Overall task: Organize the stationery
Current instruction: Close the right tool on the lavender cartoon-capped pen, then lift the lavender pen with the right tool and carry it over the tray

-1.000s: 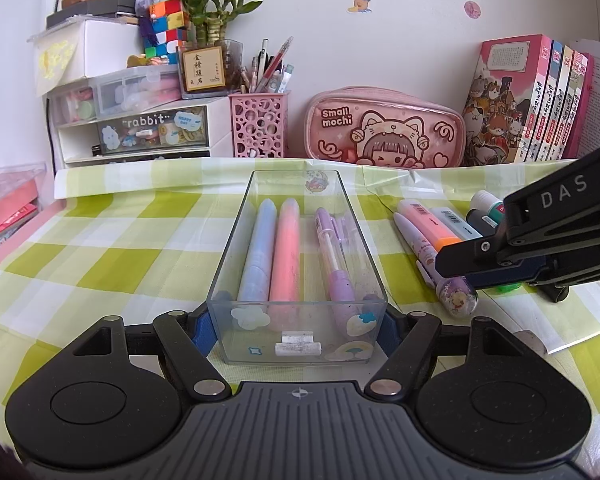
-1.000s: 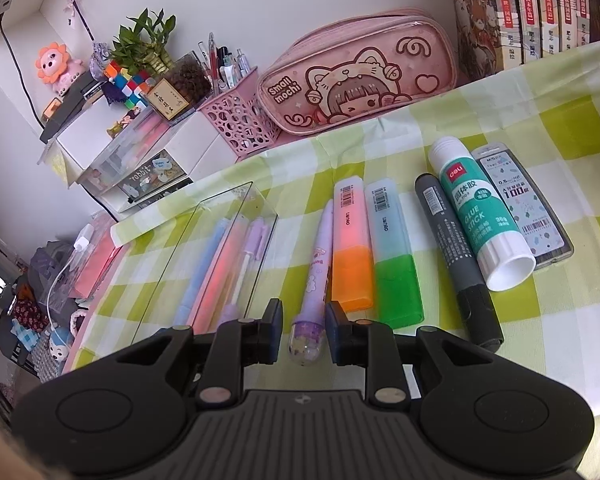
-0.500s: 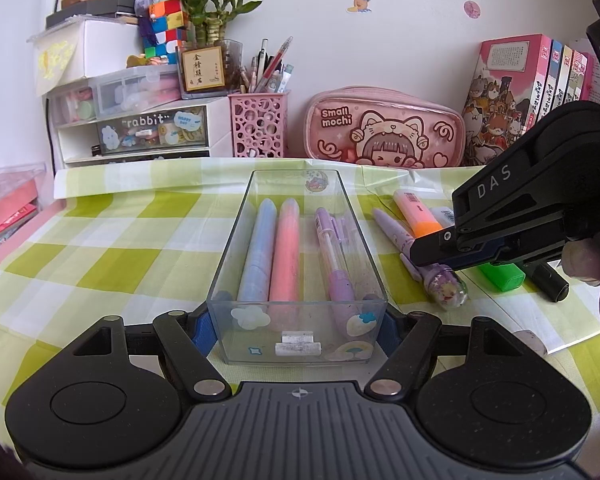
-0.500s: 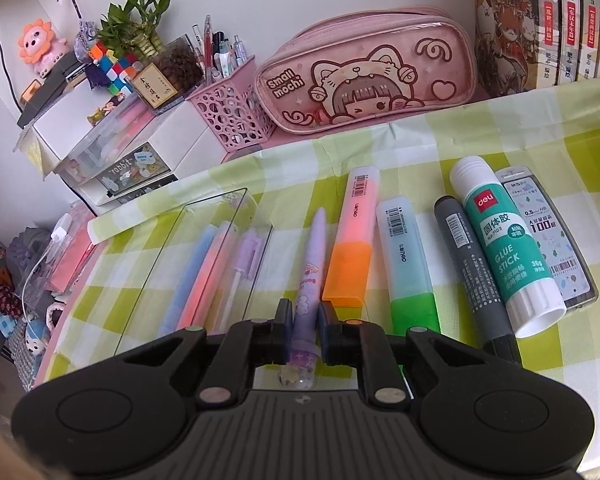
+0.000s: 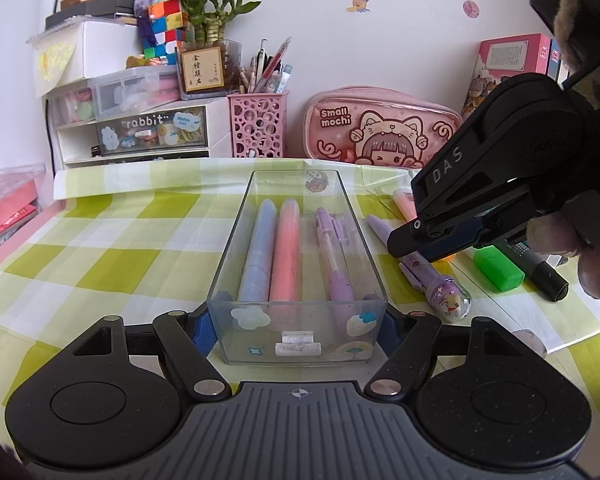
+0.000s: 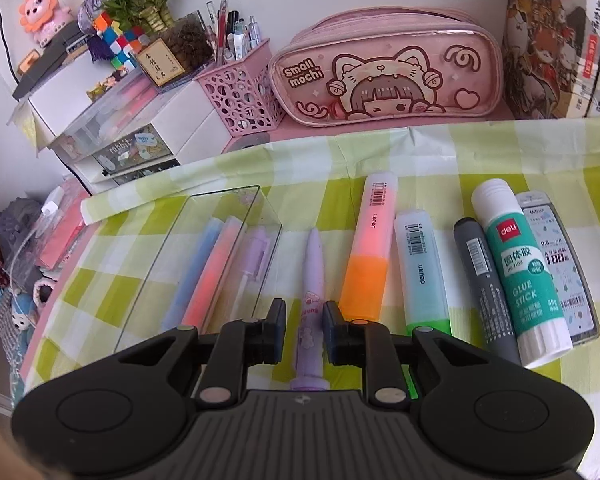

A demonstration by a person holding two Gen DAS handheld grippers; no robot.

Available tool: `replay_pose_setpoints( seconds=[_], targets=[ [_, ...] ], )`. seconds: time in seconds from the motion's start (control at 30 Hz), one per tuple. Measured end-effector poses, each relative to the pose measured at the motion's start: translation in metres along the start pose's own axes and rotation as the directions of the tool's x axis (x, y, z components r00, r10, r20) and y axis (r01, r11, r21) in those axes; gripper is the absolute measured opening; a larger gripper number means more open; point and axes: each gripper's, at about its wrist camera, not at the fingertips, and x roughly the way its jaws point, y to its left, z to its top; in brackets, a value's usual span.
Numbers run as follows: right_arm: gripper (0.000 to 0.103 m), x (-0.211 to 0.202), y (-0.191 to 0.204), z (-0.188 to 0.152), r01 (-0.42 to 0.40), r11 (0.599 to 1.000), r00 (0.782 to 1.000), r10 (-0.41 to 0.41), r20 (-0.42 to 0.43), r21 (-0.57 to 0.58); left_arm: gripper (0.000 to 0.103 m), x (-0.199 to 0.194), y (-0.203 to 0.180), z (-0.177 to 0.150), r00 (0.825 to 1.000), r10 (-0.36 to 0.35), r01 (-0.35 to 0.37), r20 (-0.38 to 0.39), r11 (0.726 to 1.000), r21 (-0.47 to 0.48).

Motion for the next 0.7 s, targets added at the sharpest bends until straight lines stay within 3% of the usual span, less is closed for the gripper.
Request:
replay_pose_setpoints(
  seconds=[0.33,0.7],
  targets=[
    [0.013,0.003,0.009,0.000,0.061,0.995,0.998,-0.061,0.003,-0.077,0.073,0.000,-0.001,0.000,1.000,0.002,-0.002,-0.001,1.000,0.003],
    [0.013,-0.013,-0.009,0.008,-0.049,0.996,0.999,0.048,0.008,0.068,0.073,0.000,-0.001,0.000,1.000,0.002,-0.002,-0.001,1.000,0.003]
  ],
)
